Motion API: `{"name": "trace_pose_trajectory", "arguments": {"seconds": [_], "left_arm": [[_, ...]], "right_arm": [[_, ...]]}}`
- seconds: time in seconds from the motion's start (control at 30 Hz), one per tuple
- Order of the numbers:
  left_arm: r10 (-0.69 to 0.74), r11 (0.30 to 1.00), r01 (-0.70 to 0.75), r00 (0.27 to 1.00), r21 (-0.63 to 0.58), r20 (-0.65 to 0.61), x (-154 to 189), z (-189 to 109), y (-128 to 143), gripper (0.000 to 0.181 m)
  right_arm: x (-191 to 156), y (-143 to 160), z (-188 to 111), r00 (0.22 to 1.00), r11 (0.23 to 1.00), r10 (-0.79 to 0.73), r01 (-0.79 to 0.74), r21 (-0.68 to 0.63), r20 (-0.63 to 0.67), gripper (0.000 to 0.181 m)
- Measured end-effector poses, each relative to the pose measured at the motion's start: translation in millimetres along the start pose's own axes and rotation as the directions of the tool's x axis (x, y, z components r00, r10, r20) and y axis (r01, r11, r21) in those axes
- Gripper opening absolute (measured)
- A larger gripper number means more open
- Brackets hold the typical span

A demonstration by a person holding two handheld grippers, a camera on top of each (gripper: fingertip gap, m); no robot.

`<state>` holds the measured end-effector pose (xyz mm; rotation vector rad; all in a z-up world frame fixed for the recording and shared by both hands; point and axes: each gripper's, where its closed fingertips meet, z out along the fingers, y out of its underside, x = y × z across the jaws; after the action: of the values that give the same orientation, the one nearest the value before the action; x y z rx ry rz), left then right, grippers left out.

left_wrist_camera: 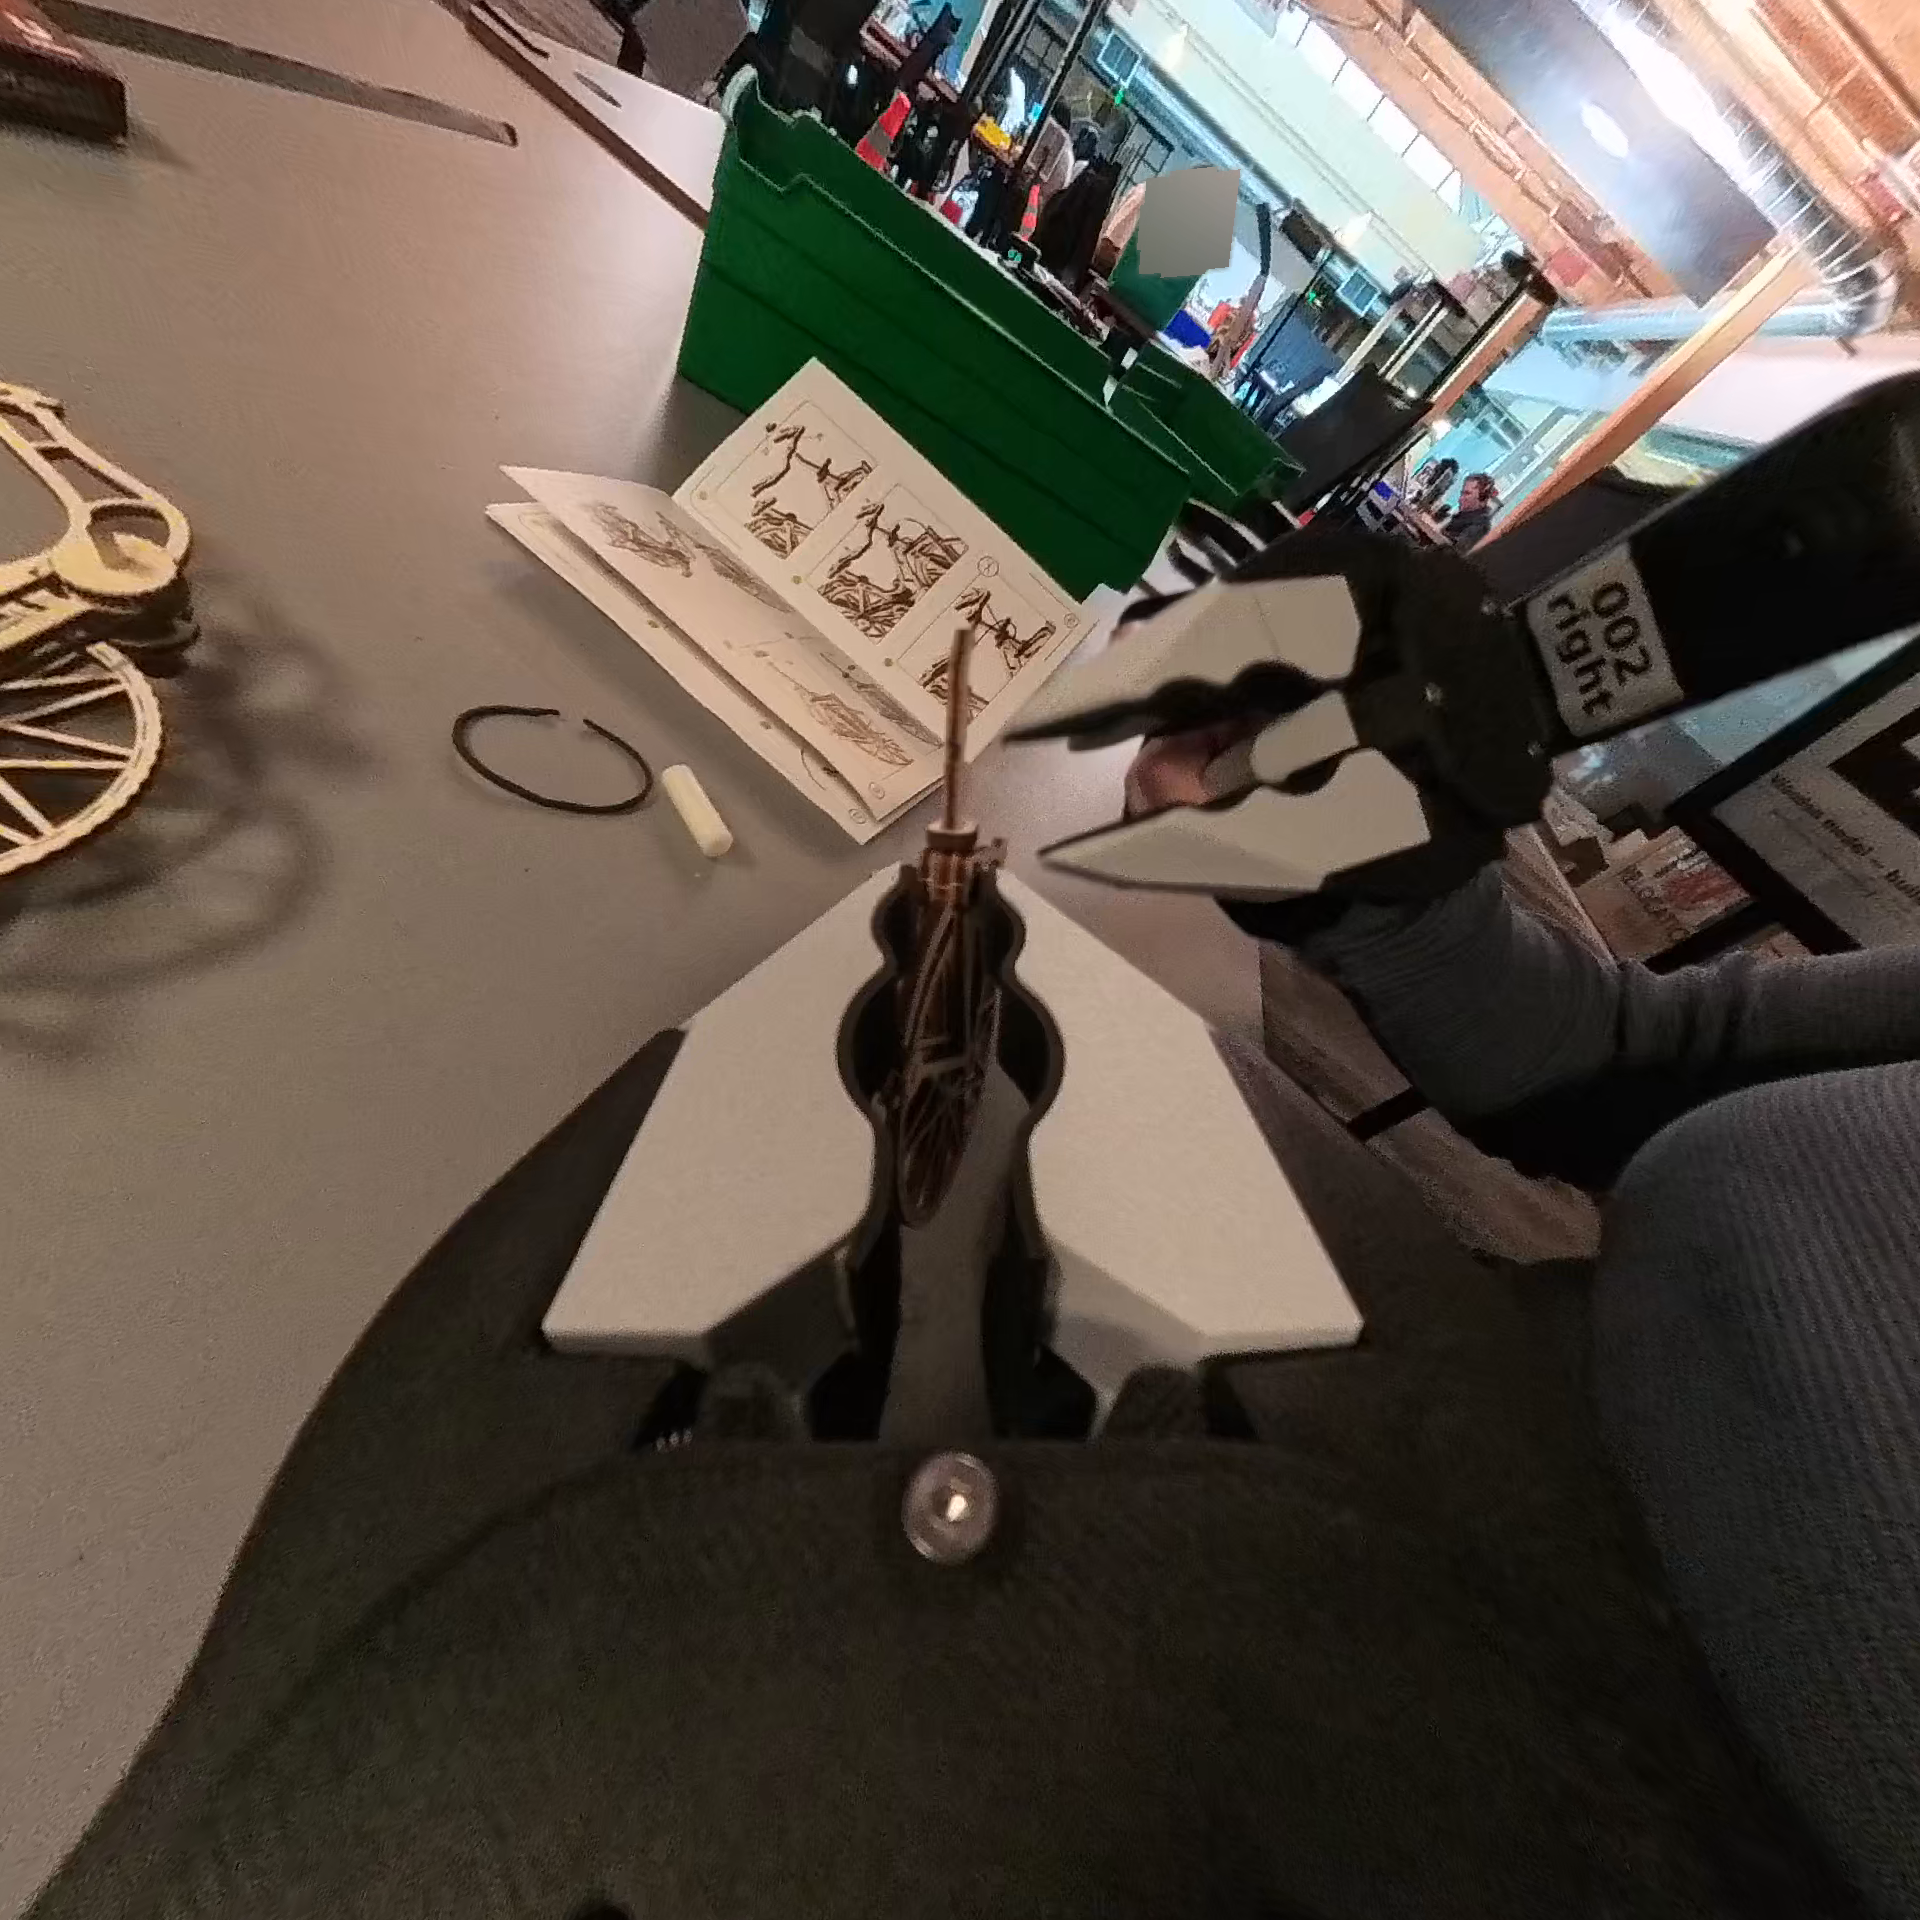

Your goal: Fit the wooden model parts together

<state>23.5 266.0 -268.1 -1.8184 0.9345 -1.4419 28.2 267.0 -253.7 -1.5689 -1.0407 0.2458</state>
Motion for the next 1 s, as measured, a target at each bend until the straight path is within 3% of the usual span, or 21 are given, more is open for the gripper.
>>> {"name": "trace_pose_trajectory", "arguments": {"seconds": [0.1, 0.2, 0.33, 0.7, 0.77, 0.83, 0.93, 1.0], "left_arm": [[0.013, 1.000, -0.013, 1.000, 0.002, -0.028, 3, -5, -2, 0.010], [0.030, 0.999, -0.031, 0.998, -0.018, -0.053, 5, -7, 1, 0.010], [0.020, 0.999, -0.024, 0.994, -0.033, -0.109, 9, -4, 5, 0.009], [0.081, 0.994, -0.091, 0.987, -0.062, -0.137, 18, 1, 19, 0.009], [0.175, 0.984, -0.177, 0.979, -0.001, -0.108, 18, 0, 5, 0.010], [0.342, 0.939, -0.340, 0.938, 0.050, -0.049, 17, -2, -12, 0.010], [0.584, 0.811, -0.585, 0.811, 0.021, 0.042, 7, 2, -28, 0.010], [0.684, 0.729, -0.683, 0.727, -0.027, 0.056, -4, 8, -30, 0.010]], "right_arm": [[14, 17, -18, 0.990, 0.990, 0.143, -0.143, -0.012, 0.004, 0.022], [13, 64, -31, 0.951, 0.940, 0.299, -0.281, -0.193, 0.074, 0.020], [3, 103, -35, 0.943, 0.893, 0.320, -0.268, -0.361, 0.094, 0.019], [4, 111, -21, 0.934, 0.878, 0.340, -0.273, -0.394, 0.111, 0.001], [8, 98, -17, 0.955, 0.922, 0.267, -0.214, -0.323, 0.129, 0.001], [12, 65, -12, 0.962, 0.973, 0.214, -0.196, -0.118, 0.168, 0.001], [32, 32, -9, 0.986, 0.984, 0.103, -0.120, 0.134, 0.127, 0.000], [34, 19, -8, 0.993, 0.976, 0.016, -0.041, 0.212, 0.116, 0.000]]}}
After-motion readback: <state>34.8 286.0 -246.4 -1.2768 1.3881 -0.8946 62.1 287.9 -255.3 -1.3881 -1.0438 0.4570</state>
